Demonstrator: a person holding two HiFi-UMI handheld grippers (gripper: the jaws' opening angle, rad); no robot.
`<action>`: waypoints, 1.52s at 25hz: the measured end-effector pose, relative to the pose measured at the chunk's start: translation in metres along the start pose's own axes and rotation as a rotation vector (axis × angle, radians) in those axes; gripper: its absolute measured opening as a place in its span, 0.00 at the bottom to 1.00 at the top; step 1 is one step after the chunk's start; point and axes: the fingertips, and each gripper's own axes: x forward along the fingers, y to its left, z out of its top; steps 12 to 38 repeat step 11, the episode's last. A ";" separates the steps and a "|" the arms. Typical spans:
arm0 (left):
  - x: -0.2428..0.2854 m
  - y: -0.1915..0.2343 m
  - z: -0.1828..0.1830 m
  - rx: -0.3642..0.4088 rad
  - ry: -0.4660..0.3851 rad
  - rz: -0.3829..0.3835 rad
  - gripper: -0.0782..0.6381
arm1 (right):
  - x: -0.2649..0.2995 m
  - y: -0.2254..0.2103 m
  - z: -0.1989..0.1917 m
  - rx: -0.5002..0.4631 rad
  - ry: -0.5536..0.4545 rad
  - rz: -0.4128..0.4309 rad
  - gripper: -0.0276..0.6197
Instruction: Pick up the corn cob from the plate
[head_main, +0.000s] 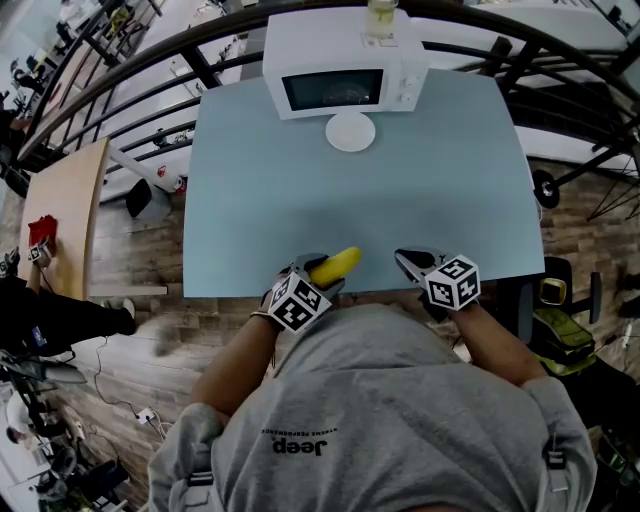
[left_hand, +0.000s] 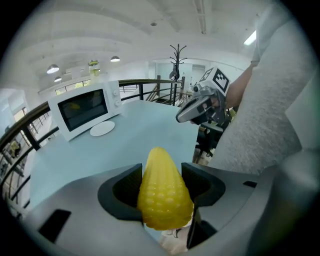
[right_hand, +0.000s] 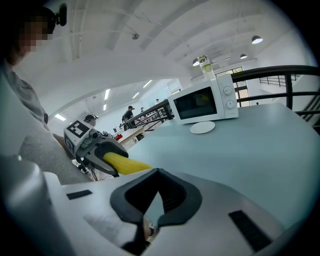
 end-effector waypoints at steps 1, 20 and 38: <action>0.000 0.000 0.000 -0.024 -0.005 -0.016 0.47 | 0.000 0.000 0.000 0.001 0.000 -0.001 0.06; -0.004 -0.003 -0.001 -0.233 -0.058 -0.112 0.47 | -0.005 0.005 0.003 0.002 -0.010 0.008 0.06; -0.004 -0.003 -0.001 -0.233 -0.058 -0.112 0.47 | -0.005 0.005 0.003 0.002 -0.010 0.008 0.06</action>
